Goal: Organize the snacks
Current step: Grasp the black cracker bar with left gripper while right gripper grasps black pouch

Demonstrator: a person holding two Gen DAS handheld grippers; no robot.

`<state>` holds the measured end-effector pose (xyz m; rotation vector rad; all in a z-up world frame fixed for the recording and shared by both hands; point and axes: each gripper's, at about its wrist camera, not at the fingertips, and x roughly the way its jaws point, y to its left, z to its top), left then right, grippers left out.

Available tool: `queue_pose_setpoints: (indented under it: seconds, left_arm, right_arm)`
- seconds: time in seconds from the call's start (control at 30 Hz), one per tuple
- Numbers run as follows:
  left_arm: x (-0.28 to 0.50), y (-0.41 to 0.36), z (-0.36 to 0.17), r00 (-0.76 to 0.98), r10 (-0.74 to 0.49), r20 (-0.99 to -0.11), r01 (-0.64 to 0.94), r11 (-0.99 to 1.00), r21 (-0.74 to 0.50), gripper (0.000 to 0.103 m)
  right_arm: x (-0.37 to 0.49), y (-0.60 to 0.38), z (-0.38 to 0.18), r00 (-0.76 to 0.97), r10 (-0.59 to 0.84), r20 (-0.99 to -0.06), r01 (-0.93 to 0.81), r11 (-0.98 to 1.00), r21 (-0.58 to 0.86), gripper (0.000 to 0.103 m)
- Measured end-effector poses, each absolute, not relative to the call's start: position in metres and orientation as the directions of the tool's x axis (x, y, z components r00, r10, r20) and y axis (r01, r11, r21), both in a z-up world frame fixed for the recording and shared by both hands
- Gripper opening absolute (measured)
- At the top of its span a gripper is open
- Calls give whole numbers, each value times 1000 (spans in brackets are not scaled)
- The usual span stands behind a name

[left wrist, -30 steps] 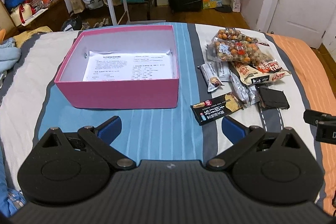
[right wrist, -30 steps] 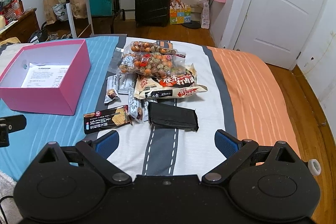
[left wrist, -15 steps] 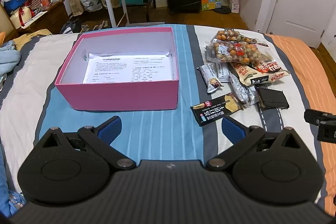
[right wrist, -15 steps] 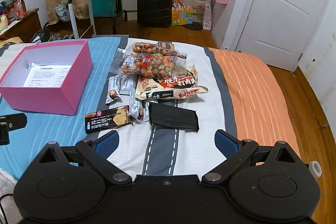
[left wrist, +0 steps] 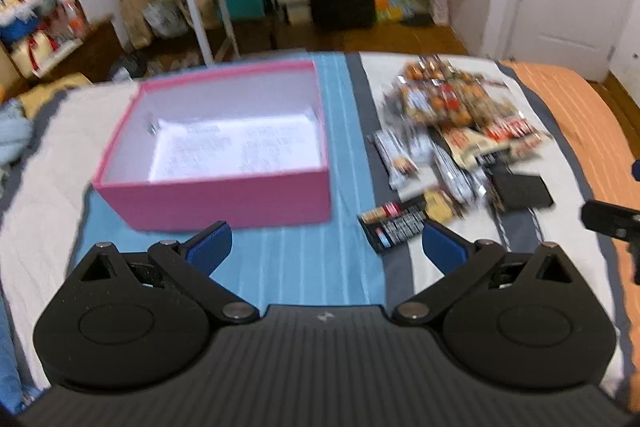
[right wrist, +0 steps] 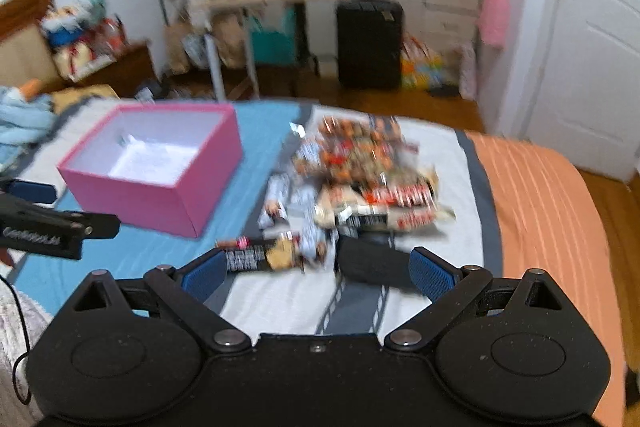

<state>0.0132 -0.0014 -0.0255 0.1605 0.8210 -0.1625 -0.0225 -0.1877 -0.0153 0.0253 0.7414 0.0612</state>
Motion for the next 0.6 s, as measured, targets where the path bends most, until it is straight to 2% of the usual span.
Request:
queue_pose_setpoints:
  seconds: [0.07, 0.13, 0.2, 0.33, 0.4, 0.53, 0.6]
  left_arm:
    - [19, -9, -30, 691, -80, -718, 223, 969, 107, 103]
    - [29, -17, -37, 686, -94, -722, 254, 960, 116, 103]
    - [42, -25, -48, 670, -159, -725, 311, 947, 79, 103]
    - [75, -41, -78, 539, -234, -809, 397, 918, -1, 102]
    - [84, -50, -95, 482, -258, -837, 454, 891, -13, 100]
    - [92, -65, -123, 461, -262, -848, 562, 825, 51, 99]
    - [96, -71, -134, 469, -264, -843, 598, 798, 83, 94]
  right_arm:
    - [-19, -199, -22, 762, 103, -640, -76, 995, 71, 100]
    - [-6, -206, -34, 746, 82, -661, -80, 996, 33, 100]
    - [6, -212, -50, 727, 74, -683, -114, 993, -14, 100]
    - [20, -225, -88, 715, 97, -692, -244, 963, -117, 99]
    - [28, -234, -106, 694, 99, -714, -288, 946, -149, 92]
    - [44, -250, -126, 643, 159, -749, -414, 895, -166, 88]
    - [55, -254, -130, 615, 183, -767, -471, 865, -171, 85]
